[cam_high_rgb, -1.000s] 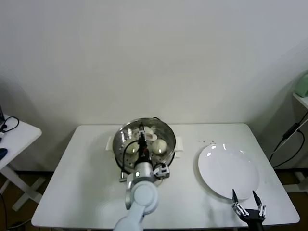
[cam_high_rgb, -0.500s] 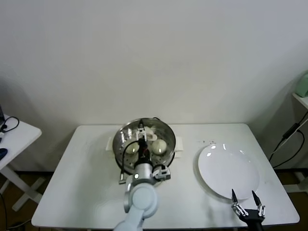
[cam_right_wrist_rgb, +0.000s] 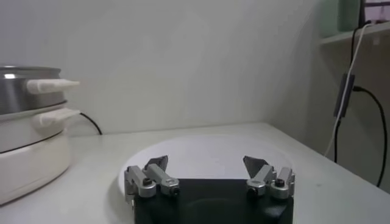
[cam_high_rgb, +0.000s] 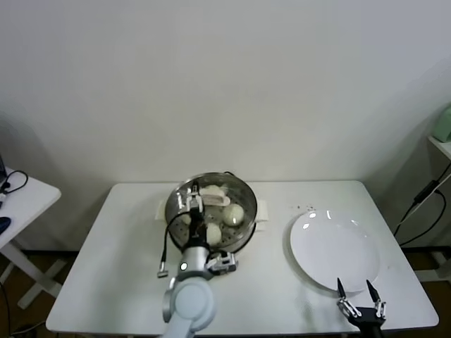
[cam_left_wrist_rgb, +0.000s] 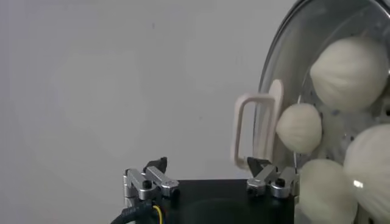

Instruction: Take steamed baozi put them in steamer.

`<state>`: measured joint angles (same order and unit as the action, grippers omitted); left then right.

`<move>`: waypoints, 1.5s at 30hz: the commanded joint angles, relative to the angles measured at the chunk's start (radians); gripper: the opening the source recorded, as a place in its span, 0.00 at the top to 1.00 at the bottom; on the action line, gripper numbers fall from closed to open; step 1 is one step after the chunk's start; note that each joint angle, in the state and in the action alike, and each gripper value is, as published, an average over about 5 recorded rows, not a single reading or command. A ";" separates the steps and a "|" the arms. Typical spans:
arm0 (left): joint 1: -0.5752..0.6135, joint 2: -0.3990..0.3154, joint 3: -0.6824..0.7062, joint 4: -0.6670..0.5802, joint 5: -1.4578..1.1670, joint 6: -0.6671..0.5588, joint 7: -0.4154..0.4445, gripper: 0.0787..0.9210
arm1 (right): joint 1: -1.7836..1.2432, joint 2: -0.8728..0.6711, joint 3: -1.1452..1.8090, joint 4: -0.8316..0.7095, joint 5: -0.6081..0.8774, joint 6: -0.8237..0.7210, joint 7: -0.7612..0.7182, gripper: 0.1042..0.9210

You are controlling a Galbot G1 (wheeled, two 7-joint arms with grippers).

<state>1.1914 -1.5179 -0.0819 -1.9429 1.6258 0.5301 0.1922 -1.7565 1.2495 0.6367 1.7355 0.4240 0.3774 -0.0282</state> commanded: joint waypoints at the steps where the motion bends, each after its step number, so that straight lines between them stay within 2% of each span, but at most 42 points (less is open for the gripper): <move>1: 0.105 0.079 -0.038 -0.101 -0.078 -0.017 -0.037 0.12 | 0.002 0.003 -0.003 -0.002 -0.001 -0.001 -0.003 0.12; 8: 0.192 0.125 -0.207 -0.215 -0.487 -0.050 -0.130 0.12 | 0.009 0.003 -0.006 -0.007 0.001 -0.006 0.006 0.12; 14: 0.193 0.115 -0.441 -0.279 -1.114 -0.116 -0.180 0.12 | 0.006 0.004 -0.013 -0.001 -0.001 0.009 0.020 0.12; 18: 0.201 0.112 -0.631 -0.253 -1.553 -0.151 -0.149 0.12 | 0.001 0.004 -0.016 0.006 -0.008 0.018 0.023 0.12; 22: 0.238 0.152 -0.769 -0.142 -1.870 -0.261 -0.094 0.12 | -0.002 0.001 -0.016 0.011 -0.016 0.020 0.027 0.12; 26: 0.275 0.183 -0.811 -0.020 -1.961 -0.410 -0.085 0.12 | -0.001 0.000 -0.015 0.011 -0.018 0.020 0.029 0.12; 32: 0.296 0.176 -0.767 0.123 -1.960 -0.605 -0.087 0.12 | 0.007 -0.001 -0.020 0.008 -0.015 0.019 0.034 0.12; 38: 0.287 0.159 -0.733 0.215 -1.942 -0.657 -0.088 0.12 | 0.008 0.001 -0.025 0.009 -0.015 0.025 0.035 0.12; 45: 0.293 0.153 -0.719 0.248 -1.923 -0.682 -0.086 0.12 | 0.005 0.001 -0.027 0.007 -0.013 0.029 0.037 0.12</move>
<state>1.4655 -1.3687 -0.7719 -1.8205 -0.1570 -0.0192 0.0997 -1.7519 1.2490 0.6100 1.7435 0.4106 0.4032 0.0071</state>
